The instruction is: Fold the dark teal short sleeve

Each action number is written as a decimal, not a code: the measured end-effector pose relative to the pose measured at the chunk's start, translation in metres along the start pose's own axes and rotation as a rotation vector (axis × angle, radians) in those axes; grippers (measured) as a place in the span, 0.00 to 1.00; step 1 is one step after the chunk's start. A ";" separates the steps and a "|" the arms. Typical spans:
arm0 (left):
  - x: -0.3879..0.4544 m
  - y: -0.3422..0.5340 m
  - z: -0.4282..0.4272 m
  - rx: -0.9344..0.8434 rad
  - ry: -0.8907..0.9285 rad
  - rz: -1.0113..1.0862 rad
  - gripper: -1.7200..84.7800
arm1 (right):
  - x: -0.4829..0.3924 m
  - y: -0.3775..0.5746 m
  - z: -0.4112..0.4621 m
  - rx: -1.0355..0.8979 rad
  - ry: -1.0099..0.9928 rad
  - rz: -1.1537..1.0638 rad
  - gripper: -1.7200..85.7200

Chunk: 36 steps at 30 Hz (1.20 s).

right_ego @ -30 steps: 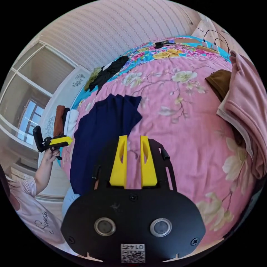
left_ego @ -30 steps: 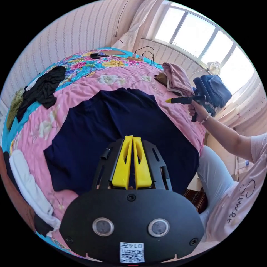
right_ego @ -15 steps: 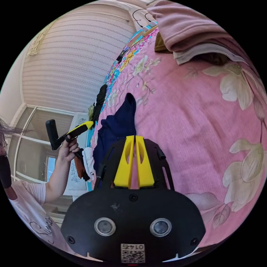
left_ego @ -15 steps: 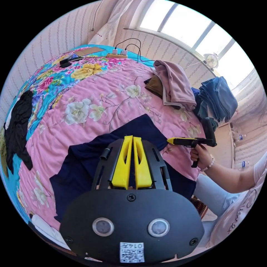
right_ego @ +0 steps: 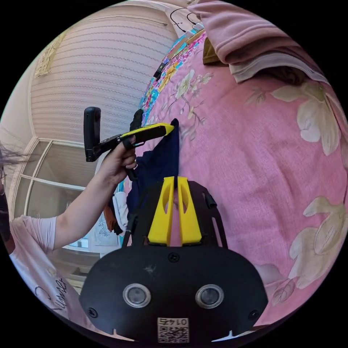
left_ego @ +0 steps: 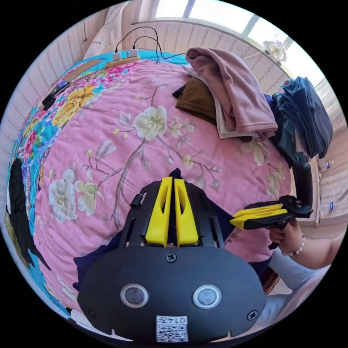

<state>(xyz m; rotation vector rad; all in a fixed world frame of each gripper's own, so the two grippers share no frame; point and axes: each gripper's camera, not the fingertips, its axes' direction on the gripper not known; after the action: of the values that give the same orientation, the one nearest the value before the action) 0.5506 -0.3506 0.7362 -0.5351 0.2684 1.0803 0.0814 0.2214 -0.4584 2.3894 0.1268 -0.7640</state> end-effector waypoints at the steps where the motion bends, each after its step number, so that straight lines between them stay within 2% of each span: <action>1: -0.002 0.000 -0.002 0.014 -0.002 -0.002 0.01 | -0.010 -0.004 -0.006 0.024 -0.008 -0.010 0.03; 5: -0.010 0.001 0.024 -0.044 0.014 -0.021 0.02 | -0.043 -0.025 0.001 -0.026 0.091 -0.028 0.03; 8: -0.030 0.017 0.009 -0.013 0.131 -0.131 0.08 | -0.059 -0.034 0.016 -0.078 0.155 -0.002 0.03; 9: -0.038 0.033 -0.011 0.037 0.193 -0.141 0.08 | -0.064 -0.035 0.017 -0.074 0.151 0.003 0.03; 11: -0.048 0.073 -0.048 0.133 0.195 -0.156 0.09 | -0.083 -0.038 0.016 -0.056 0.152 0.025 0.03; 14: -0.060 0.167 -0.101 0.258 0.172 -0.234 0.08 | -0.111 -0.041 0.012 -0.025 0.161 -0.009 0.03; 16: -0.066 0.257 -0.127 0.331 0.148 -0.395 0.08 | -0.130 -0.046 0.009 -0.017 0.185 -0.039 0.03; 19: -0.067 0.350 -0.142 0.328 0.060 -0.599 0.08 | -0.172 -0.053 0.008 -0.004 0.245 -0.105 0.03; 21: -0.067 0.437 -0.154 0.302 -0.064 -0.814 0.07 | -0.206 -0.057 0.019 -0.033 0.263 -0.174 0.03; 24: -0.072 0.530 -0.167 0.321 -0.159 -1.093 0.05 | -0.280 -0.061 0.069 -0.169 0.257 -0.329 0.02; 27: -0.081 0.588 -0.175 0.394 -0.199 -1.235 0.03 | -0.366 -0.057 0.149 -0.368 0.187 -0.505 0.02; 32: -0.122 0.626 -0.171 0.452 -0.151 -1.283 0.05 | -0.519 -0.041 0.298 -0.616 0.047 -0.758 0.03; 36: -0.148 0.645 -0.167 0.473 -0.116 -1.321 0.07 | -0.606 -0.039 0.388 -0.723 0.142 -0.900 0.05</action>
<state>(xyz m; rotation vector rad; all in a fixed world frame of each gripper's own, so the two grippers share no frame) -0.0822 -0.3202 0.4816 -0.1268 0.0207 -0.2466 -0.6226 0.0803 -0.3927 1.6113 1.3504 -0.7357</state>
